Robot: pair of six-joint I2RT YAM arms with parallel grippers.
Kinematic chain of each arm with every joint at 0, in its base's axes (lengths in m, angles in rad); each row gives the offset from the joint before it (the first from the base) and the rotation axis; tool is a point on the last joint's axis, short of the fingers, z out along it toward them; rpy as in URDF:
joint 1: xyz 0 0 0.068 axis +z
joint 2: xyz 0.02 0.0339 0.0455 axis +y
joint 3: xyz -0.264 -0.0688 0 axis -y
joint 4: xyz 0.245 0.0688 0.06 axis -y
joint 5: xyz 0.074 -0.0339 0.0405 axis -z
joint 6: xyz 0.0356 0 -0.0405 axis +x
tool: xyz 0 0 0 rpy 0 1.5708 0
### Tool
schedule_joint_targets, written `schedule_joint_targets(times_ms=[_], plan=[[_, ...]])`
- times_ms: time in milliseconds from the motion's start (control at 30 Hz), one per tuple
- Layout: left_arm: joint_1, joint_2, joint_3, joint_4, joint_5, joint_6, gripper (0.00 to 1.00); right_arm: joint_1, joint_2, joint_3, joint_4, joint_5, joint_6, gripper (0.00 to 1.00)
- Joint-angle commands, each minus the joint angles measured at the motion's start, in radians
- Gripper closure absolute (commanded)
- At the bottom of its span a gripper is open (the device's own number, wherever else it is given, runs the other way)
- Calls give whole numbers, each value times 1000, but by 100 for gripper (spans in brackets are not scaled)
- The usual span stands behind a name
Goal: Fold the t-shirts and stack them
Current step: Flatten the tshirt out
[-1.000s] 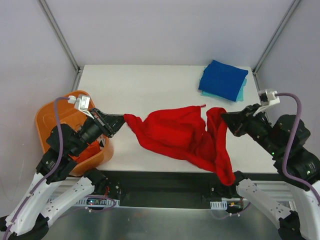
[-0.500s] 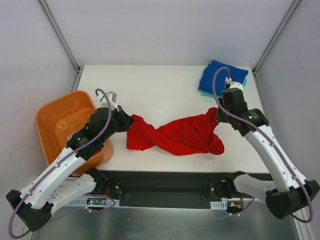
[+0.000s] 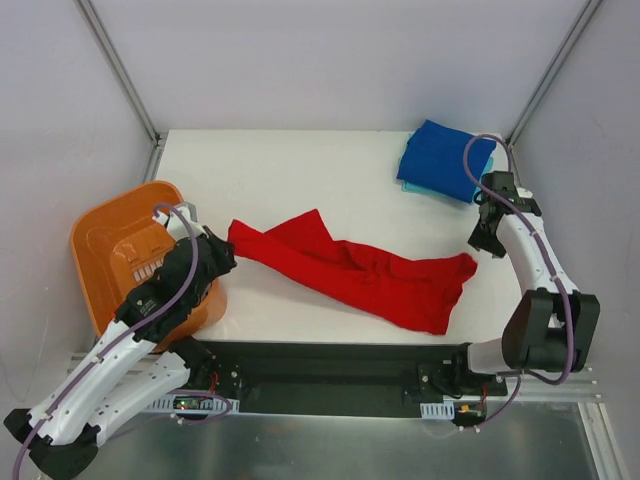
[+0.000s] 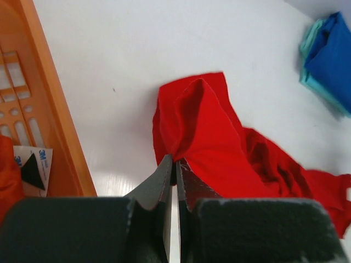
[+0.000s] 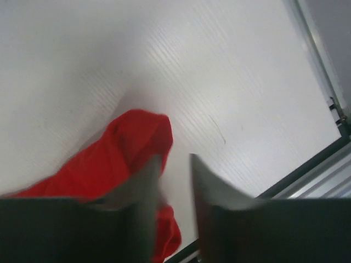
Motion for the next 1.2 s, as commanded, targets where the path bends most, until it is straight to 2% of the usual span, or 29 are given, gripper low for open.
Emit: schedule_joint_targets(times_ms=[0,67,200,233,333,533,700,800,833,1000,1033,1067,1100,1167], plan=[[9,37,-44,-20,50,-27,100,5,21,11,42,-118,-39,41],[10,65,-54,-20,86,-42,100,31,-19,5,48,-127,-58,29],[9,105,-78,-18,103,-65,100,175,-136,-45,54,-155,-116,22],[9,111,-80,-18,106,-71,100,269,-154,-58,54,-159,-120,21],[9,115,-86,-18,109,-74,100,429,-184,-111,54,-178,-53,21],[9,91,-106,-14,126,-90,100,657,-41,-115,117,-107,93,21],[9,66,-126,-9,136,-96,100,672,187,-4,129,-75,139,24],[9,43,-135,-9,138,-97,100,674,292,51,76,6,185,32],[10,37,-138,-11,139,-100,100,671,327,59,57,40,203,45],[9,26,-135,-12,127,-99,100,669,364,56,23,103,243,69],[9,28,-133,-12,127,-101,100,669,356,51,20,110,245,79],[9,35,-130,-11,129,-101,100,668,352,49,16,118,248,84],[9,37,-127,-12,126,-101,100,665,344,45,14,139,248,94],[9,48,-112,-12,120,-97,100,662,312,51,-6,172,251,99]])
